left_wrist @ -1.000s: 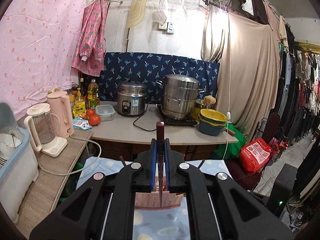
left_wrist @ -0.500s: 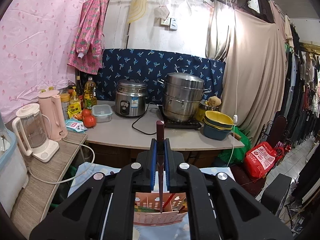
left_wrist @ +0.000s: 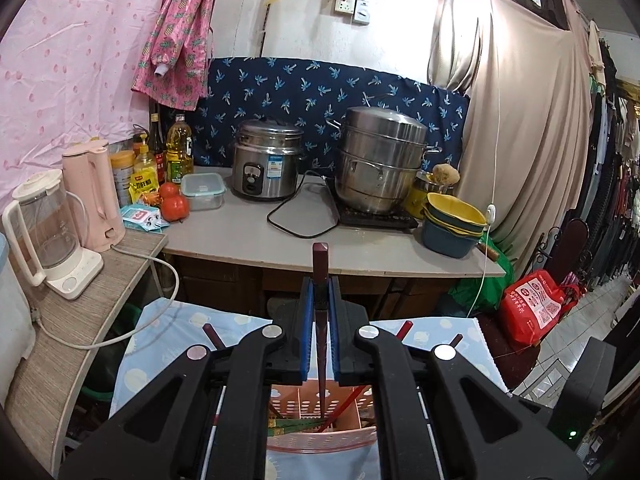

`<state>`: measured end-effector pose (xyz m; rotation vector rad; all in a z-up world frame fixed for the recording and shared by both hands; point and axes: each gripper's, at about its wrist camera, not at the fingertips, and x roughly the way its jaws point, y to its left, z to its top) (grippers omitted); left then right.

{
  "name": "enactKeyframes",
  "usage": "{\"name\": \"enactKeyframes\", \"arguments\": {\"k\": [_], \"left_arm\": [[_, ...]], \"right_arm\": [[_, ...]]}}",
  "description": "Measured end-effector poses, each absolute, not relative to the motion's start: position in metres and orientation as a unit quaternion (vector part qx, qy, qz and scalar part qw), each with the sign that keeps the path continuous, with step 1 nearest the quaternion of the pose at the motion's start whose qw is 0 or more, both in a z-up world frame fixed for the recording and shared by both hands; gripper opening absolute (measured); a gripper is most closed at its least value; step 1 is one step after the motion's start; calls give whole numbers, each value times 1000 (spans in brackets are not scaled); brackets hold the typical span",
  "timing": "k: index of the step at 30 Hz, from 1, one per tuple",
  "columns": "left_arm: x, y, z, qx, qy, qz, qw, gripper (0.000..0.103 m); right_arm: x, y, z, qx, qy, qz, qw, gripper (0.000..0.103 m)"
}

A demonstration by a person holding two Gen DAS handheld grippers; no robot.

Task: Organize utensils
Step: 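Release the chopstick into the holder with the left tool while the right tool releases the spoon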

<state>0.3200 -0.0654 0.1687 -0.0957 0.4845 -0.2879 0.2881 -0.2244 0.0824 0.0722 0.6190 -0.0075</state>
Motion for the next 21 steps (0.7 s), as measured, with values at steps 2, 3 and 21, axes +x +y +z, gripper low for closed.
{"name": "enactKeyframes", "arguments": {"k": [2, 3, 21], "left_arm": [[320, -66, 165, -46, 241, -142, 959, 7], [320, -67, 164, -45, 242, -141, 959, 7], [303, -54, 149, -51, 255, -137, 956, 8]], "right_arm": [[289, -223, 84, 34, 305, 0, 952, 2], [290, -222, 84, 31, 305, 0, 952, 2], [294, -209, 92, 15, 302, -8, 953, 16]]}}
